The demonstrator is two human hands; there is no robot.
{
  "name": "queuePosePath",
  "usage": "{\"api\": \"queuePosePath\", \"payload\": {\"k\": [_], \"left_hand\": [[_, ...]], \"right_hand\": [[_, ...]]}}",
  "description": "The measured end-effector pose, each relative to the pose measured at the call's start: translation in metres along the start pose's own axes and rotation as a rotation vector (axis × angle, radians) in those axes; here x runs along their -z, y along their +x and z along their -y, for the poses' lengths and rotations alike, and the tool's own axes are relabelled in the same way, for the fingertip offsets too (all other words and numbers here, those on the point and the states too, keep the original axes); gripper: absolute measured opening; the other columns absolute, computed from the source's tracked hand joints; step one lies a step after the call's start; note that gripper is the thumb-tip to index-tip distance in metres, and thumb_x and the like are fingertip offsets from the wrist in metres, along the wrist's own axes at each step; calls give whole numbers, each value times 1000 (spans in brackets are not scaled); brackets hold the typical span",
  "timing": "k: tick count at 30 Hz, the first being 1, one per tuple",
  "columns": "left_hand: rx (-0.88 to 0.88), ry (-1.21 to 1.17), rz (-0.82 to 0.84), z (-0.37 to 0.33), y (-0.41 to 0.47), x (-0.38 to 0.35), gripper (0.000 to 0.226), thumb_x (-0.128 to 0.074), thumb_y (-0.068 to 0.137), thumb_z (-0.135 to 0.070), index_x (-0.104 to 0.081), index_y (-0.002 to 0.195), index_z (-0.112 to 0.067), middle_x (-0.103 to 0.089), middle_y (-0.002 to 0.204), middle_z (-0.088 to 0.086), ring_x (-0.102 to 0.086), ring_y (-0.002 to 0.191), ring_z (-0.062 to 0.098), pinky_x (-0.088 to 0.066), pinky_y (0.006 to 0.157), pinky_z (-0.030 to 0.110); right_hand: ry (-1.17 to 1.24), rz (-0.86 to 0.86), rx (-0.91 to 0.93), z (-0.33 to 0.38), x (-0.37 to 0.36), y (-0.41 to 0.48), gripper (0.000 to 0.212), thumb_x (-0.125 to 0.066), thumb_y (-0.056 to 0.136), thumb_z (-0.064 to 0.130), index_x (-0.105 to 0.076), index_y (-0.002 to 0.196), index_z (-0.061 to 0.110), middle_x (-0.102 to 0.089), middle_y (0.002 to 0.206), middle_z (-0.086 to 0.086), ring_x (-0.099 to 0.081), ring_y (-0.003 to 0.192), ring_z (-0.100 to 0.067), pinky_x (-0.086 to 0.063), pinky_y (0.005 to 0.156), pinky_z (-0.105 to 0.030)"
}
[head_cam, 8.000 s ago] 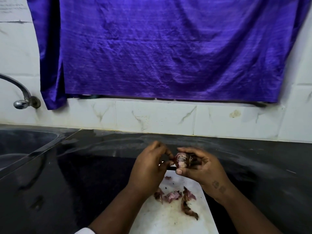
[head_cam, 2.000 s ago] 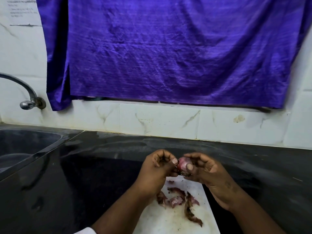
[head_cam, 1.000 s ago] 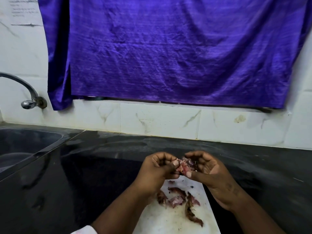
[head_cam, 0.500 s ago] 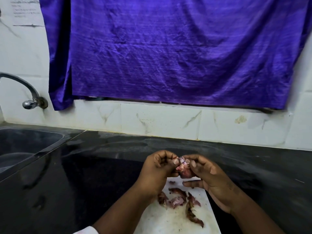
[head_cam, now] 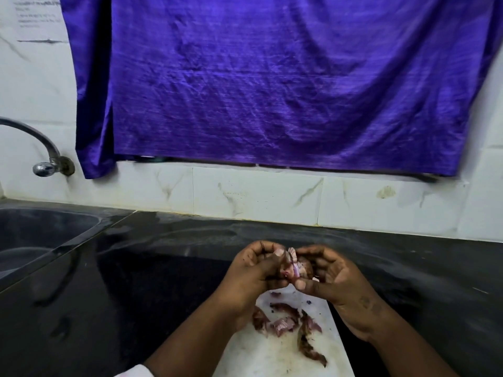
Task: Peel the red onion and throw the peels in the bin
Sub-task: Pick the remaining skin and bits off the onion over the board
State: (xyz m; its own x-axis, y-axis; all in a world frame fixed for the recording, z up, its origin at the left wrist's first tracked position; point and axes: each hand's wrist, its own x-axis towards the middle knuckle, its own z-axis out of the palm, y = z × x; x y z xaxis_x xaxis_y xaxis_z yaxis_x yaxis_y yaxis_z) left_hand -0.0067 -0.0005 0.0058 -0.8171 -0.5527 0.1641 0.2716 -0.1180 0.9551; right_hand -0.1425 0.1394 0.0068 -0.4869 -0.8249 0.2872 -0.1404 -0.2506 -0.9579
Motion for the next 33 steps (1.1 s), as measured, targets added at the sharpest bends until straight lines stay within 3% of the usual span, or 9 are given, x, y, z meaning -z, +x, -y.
{"api": "queuePosePath", "payload": {"k": [3, 8, 15, 21, 27, 30, 33], "left_hand": [[-80, 129, 61, 3, 0, 1, 30, -74, 93, -9, -68, 122, -8, -75, 114, 19, -75, 94, 20, -62, 82, 33], [-146, 174, -15, 4, 1, 4, 9, -70, 95, -3, -71, 101, 4, -75, 97, 26, -74, 84, 25, -62, 78, 32], [96, -29, -28, -2, -1, 0, 11, -63, 99, -2, -73, 97, -4, -75, 84, 11, -72, 72, 14, -62, 71, 27], [237, -195, -8, -6, -1, 0, 16, -59, 101, -1, -75, 102, -4, -72, 86, 13, -69, 70, 13, -62, 67, 25], [274, -239, -17, -5, 0, 0, 16, -60, 100, 0, -75, 100, -4, -71, 81, 9, -67, 69, 11, -62, 65, 24], [276, -240, -12, -6, -1, -1, 19, -59, 100, 1, -76, 95, -5, -71, 79, 8, -66, 67, 11, -62, 65, 24], [269, -237, -39, -7, -1, 0, 19, -58, 101, 1, -76, 94, -4, -69, 77, 8, -64, 65, 11, -62, 66, 23]], "right_hand": [[13, -4, 0, 0, 1, 1, 51, -87, 66, 0, -72, 112, 17, -76, 115, -9, -71, 111, -28, -58, 94, -39], [-15, 8, 7, -1, 0, 1, 52, -88, 67, -1, -73, 112, 21, -75, 117, -9, -70, 112, -28, -55, 100, -45], [82, 55, 37, -6, 4, 3, 54, -83, 65, -17, -69, 110, 10, -69, 121, -21, -64, 116, -41, -58, 94, -49], [203, 84, 60, -6, 2, 3, 52, -77, 61, -18, -73, 103, 12, -68, 123, -23, -67, 108, -33, -59, 88, -42], [303, 125, 52, -6, 6, 4, 56, -73, 64, -20, -64, 114, 2, -67, 122, -25, -66, 107, -35, -57, 90, -42], [344, 124, 30, -6, 5, 3, 56, -75, 65, -17, -64, 116, 3, -67, 117, -24, -66, 102, -34, -59, 88, -39], [383, 106, 23, -3, 4, 4, 62, -92, 57, 0, -67, 114, 6, -68, 115, -23, -69, 102, -33, -60, 91, -43]]}}
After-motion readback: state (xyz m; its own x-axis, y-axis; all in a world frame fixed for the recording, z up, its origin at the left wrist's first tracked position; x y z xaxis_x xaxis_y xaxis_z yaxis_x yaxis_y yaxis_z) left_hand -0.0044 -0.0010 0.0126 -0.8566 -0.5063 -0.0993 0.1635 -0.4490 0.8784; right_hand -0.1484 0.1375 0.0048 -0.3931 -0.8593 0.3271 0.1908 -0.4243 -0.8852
